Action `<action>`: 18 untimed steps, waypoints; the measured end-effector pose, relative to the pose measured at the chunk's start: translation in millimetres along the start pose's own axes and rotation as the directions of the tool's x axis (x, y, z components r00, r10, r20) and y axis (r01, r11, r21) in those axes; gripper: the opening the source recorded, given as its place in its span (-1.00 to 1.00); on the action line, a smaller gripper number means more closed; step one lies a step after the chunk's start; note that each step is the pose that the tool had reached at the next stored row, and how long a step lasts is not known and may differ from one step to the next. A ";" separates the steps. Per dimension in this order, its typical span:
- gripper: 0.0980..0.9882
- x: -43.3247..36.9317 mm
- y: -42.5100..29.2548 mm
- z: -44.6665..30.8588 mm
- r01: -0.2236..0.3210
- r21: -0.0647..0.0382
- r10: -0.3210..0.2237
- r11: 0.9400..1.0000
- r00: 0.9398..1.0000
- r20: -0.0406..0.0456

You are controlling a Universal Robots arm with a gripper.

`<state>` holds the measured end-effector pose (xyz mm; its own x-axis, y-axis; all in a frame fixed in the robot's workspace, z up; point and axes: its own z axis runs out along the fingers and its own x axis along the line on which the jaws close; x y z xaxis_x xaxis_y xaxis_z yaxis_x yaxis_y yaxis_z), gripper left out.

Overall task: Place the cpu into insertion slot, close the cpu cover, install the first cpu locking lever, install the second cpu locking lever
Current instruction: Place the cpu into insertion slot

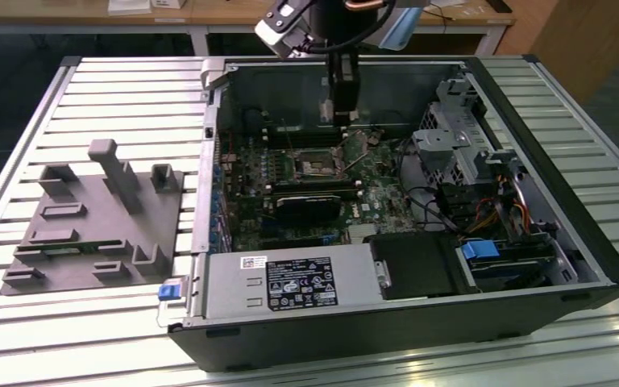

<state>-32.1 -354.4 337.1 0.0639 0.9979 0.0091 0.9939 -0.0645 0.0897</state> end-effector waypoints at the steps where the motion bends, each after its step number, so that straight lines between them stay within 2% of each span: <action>1: 0.00 0.0 0.0 0.4 0.018 0.000 -0.018 1.000 1.000 -0.002; 4: 0.00 0.0 -0.2 2.8 0.073 0.000 -0.073 0.997 0.997 -0.006; 8: 0.00 0.1 -0.9 7.8 0.138 0.000 -0.138 0.990 0.990 -0.012; 18: 0.00 10.9 -9.2 25.5 0.125 0.001 -0.125 0.992 0.992 -0.009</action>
<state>-38.2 -342.8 310.9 -0.0616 0.9981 0.0065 0.9941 0.0608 0.0896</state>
